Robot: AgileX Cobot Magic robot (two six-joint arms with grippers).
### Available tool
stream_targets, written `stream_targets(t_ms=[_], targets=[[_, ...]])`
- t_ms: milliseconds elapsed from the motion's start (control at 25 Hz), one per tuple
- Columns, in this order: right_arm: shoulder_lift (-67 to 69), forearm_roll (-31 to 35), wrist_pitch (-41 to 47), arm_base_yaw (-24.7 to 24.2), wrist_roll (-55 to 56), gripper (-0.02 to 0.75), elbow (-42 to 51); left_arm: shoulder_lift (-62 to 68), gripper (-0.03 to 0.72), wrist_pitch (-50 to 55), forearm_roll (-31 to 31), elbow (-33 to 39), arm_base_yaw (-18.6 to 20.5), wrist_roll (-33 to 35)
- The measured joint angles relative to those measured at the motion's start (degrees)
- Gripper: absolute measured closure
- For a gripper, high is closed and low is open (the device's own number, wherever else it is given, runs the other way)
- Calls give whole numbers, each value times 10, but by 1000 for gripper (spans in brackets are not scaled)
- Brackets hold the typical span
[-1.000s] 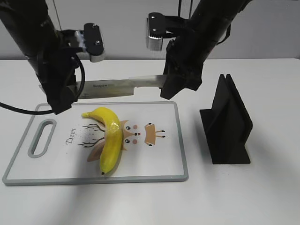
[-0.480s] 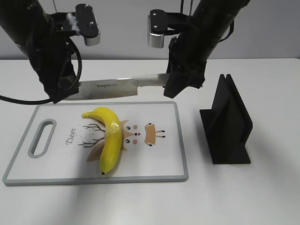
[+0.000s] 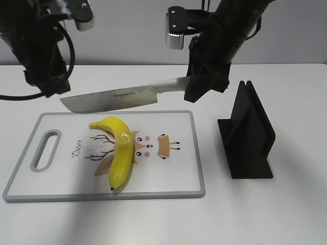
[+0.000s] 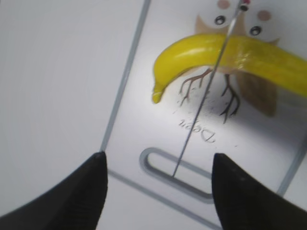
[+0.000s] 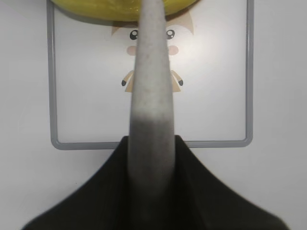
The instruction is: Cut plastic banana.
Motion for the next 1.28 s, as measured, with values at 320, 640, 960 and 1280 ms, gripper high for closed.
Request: stream_targets(t_ms=[320,640,960,1280], targets=[[-32,-25,8,0,216,575,-47,-52,51,63,166,0,23,-268],[-60,-40,24,0,488,575,-61,-75,81,127,115,20,146,-380],[-146,-37,13,0,593,575,43,-219,97,132,94,158,196,-391],[-245,-35,-96,0,627,575,222,-412,99,133,89,305,196,-409]])
